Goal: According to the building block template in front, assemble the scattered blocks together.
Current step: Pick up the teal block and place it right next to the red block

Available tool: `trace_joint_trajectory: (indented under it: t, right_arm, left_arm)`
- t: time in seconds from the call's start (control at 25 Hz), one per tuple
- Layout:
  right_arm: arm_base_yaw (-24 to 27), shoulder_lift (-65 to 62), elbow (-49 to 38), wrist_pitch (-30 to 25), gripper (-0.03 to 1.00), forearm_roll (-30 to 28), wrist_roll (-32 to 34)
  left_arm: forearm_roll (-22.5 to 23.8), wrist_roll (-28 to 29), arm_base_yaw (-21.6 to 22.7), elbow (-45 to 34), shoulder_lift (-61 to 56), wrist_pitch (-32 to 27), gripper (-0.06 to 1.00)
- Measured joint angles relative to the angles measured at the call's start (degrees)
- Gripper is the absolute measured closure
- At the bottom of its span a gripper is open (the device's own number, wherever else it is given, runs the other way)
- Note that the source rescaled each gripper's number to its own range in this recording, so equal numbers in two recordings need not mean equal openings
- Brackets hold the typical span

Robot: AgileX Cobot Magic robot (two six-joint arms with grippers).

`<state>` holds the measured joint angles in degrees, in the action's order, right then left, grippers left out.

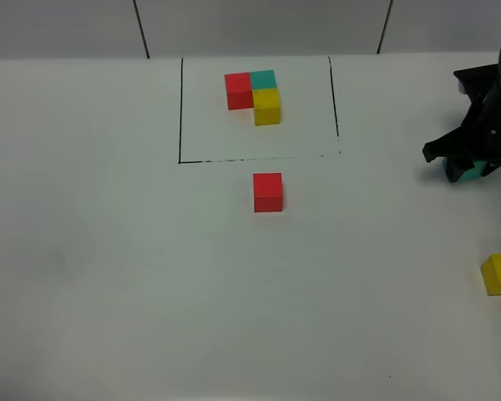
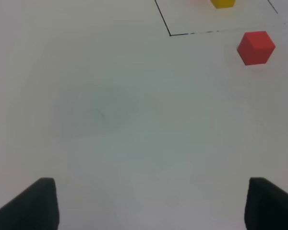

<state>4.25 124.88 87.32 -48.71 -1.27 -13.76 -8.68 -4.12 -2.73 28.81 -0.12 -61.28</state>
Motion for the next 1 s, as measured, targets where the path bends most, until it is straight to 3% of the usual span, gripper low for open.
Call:
trace_joint_trajectory:
  t: [0.16, 0.36, 0.48, 0.64, 1.0]
  right_arm:
    - [-3.2, -2.6, 0.0, -6.2, 0.95, -0.2, -9.0]
    - [-10.9, -4.0, 0.0, -12.3, 0.95, 0.5, -27.1]
    - [-16.3, -4.0, 0.0, -11.8, 0.95, 1.3, -35.6]
    - [-21.0, -4.0, 0.0, -8.1, 0.95, 0.9, -40.9]
    - [-23.8, -4.0, 0.0, -5.7, 0.95, 2.3, -49.1]
  left_arm:
    - [0.0, 0.0, 0.0, 0.0, 0.0, 0.0, 0.20]
    - [0.0, 0.0, 0.0, 0.0, 0.0, 0.0, 0.20]
    - [0.0, 0.0, 0.0, 0.0, 0.0, 0.0, 0.20]
    - [0.0, 0.0, 0.0, 0.0, 0.0, 0.0, 0.20]
    - [0.0, -0.1, 0.0, 0.0, 0.0, 0.0, 0.20]
